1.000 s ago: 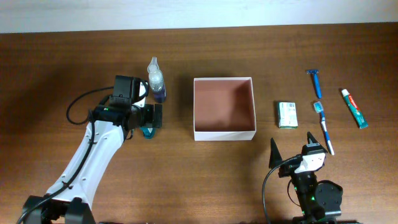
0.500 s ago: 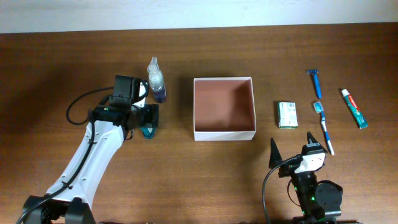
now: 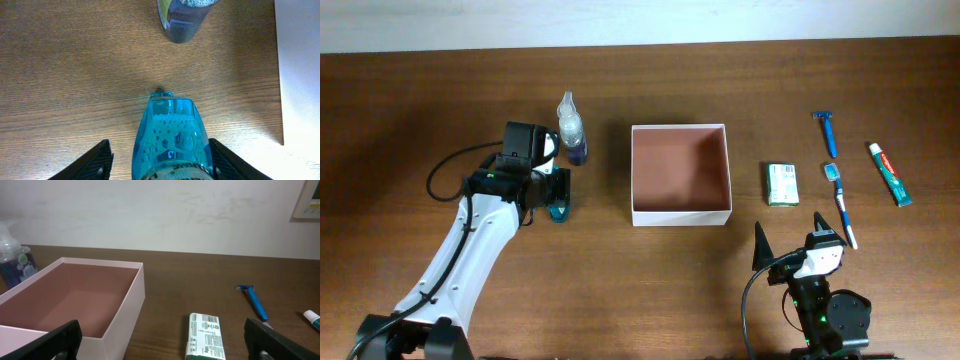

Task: Pack container
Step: 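Close the left gripper on the Listerine bottle cap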

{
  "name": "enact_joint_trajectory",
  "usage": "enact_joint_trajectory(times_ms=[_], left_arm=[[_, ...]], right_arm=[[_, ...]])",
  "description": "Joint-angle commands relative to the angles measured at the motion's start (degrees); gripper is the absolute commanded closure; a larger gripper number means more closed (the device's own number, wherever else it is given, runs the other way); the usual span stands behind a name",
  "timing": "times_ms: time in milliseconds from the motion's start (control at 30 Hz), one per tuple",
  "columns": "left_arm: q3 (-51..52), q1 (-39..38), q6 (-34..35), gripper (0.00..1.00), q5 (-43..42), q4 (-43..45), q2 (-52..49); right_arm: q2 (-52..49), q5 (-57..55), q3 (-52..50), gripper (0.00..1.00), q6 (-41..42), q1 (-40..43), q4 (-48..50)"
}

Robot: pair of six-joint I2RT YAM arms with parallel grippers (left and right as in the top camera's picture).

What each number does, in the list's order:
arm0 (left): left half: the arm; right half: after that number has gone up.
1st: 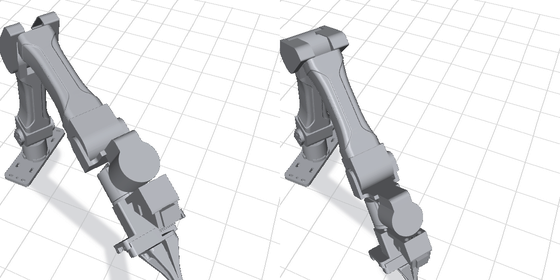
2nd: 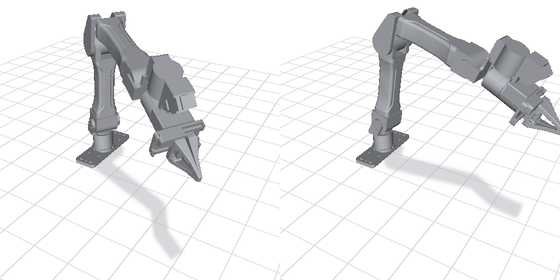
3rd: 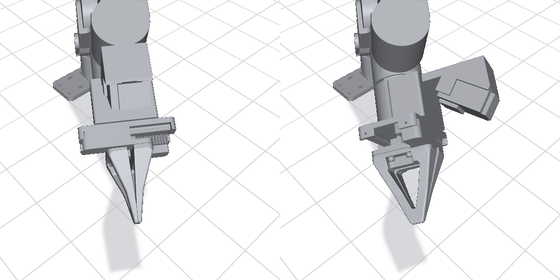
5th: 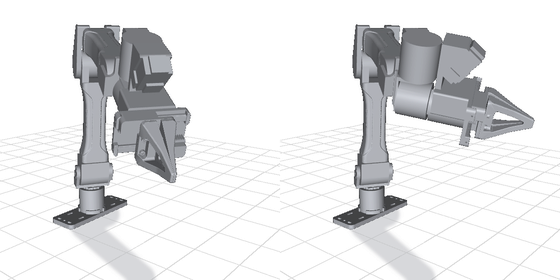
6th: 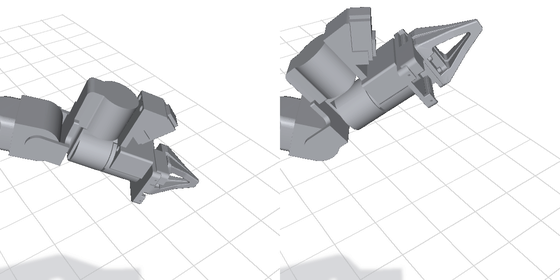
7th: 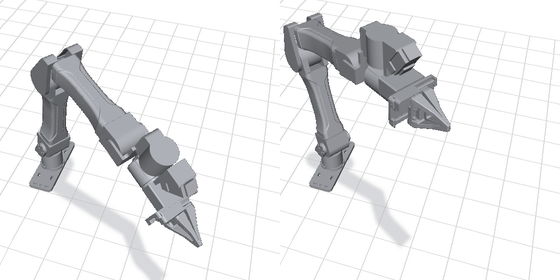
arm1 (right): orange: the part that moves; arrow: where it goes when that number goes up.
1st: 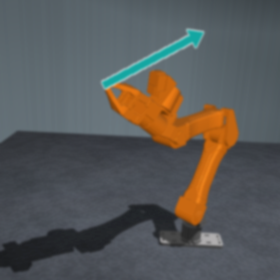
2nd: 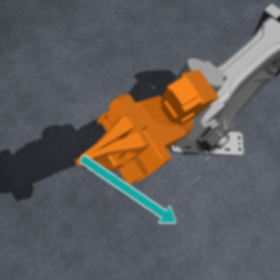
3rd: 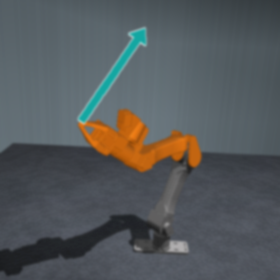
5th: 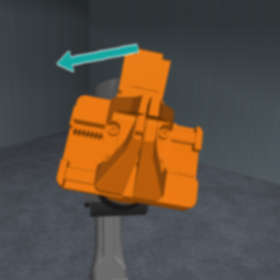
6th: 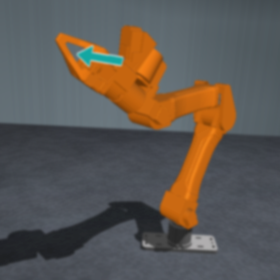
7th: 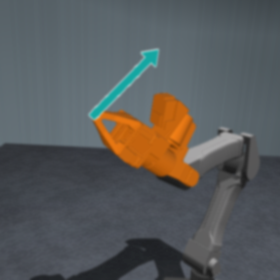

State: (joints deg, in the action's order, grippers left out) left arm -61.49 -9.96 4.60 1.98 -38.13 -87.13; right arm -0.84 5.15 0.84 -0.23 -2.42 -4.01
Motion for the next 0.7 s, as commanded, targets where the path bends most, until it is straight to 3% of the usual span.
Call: enact_joint_trajectory(times_ms=[0,267,400,667], left_arm=[[-0.74,-0.13,0.09,0.43,0.37,-0.09,-0.31],[-0.74,-0.13,0.09,0.48,0.39,-0.07,-0.31],[-0.74,-0.13,0.09,0.56,0.39,-0.07,-0.31],[-0.74,-0.13,0.09,0.63,0.39,-0.09,-0.31]], right_arm=[[0.63,-0.72,-0.52,0.01,-0.22,-0.52,0.00],[0.63,-0.72,-0.52,0.01,-0.22,-0.52,0.00],[0.63,-0.72,-0.52,0.01,-0.22,-0.52,0.00],[0.63,-0.72,-0.52,0.01,-0.24,-0.52,0.00]])
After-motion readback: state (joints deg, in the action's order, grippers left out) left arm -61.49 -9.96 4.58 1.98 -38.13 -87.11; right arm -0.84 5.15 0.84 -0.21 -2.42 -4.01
